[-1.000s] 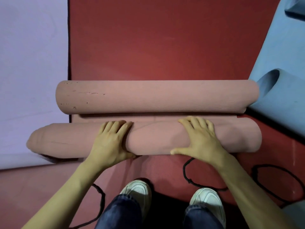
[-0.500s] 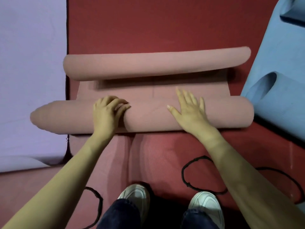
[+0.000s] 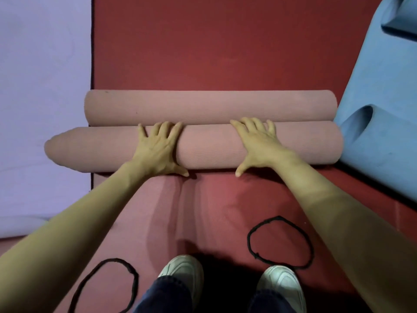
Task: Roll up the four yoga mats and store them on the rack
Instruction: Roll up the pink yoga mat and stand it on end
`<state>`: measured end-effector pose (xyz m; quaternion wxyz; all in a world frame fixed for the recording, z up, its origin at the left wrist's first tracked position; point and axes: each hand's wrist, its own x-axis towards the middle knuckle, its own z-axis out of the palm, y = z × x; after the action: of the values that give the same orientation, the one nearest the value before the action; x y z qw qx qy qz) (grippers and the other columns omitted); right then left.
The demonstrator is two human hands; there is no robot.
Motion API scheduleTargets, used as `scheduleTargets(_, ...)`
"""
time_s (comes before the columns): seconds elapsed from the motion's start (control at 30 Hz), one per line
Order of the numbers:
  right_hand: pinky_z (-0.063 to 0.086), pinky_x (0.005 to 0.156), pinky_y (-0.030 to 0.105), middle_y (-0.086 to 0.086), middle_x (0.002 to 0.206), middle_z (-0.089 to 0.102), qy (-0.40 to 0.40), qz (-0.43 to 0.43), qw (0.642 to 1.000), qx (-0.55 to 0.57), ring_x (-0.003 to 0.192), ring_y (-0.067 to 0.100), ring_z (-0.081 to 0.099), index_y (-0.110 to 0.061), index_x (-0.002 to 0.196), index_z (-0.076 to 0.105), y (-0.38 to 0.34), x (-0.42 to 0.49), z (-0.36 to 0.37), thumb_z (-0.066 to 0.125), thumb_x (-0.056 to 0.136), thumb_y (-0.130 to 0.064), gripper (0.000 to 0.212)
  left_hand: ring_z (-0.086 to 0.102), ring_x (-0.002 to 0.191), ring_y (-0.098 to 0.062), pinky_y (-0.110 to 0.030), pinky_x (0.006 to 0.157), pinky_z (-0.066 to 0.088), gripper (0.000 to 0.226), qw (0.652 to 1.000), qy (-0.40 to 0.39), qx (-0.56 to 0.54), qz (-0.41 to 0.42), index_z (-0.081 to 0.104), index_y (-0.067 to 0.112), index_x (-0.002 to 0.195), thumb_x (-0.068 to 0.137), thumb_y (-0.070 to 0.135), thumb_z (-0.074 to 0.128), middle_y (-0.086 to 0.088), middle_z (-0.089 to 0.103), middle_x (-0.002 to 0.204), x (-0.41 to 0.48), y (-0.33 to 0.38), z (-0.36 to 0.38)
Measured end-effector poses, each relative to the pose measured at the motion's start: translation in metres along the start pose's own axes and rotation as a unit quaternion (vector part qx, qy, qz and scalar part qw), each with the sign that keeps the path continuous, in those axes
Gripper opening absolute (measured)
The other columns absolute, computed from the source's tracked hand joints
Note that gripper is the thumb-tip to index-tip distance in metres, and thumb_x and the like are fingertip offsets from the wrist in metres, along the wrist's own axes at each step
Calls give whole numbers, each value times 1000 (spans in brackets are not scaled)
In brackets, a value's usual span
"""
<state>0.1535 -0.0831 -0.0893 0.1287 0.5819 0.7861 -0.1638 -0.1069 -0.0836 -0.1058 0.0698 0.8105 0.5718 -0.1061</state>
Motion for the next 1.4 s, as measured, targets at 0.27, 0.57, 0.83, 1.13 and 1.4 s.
scheduleTargets(0.27,18,108,50,2,141,31,57,3,997,-48,129,25,29,-21,147,16,-6,-4,6,82,52,-53,120,43,118,-33,-56,101,30,122,1000,23,-6,19,36,15,140,40,71,76,-8,47,133,-1,3,-6)
scheduleTargets(0.57,19,107,47,2,137,34,45,13,999,-25,123,24,33,-18,147,18,-33,-67,34,77,55,-55,116,57,90,-34,-50,84,43,113,993,78,-13,83,51,10,127,40,83,57,-11,60,111,-52,6,14)
scheduleTargets(0.83,37,91,49,4,115,53,59,24,997,-32,105,27,49,-14,130,47,-48,-109,58,83,24,-58,120,57,101,-31,-50,89,43,103,993,76,-33,82,56,10,126,49,78,55,-8,60,117,-107,25,21)
scheduleTargets(1.13,21,110,43,-4,143,38,-60,54,989,128,133,19,30,-29,142,33,-39,-81,29,20,76,-82,85,62,95,-30,-51,87,45,105,994,35,-61,84,43,16,116,34,82,52,-5,63,106,-88,14,21)
scheduleTargets(1.4,13,115,46,9,155,26,-42,81,990,107,143,22,19,-12,145,30,-32,-33,23,21,94,-63,74,40,109,-25,-42,101,32,126,984,14,-173,42,40,22,145,37,87,51,-6,46,122,-73,1,7)
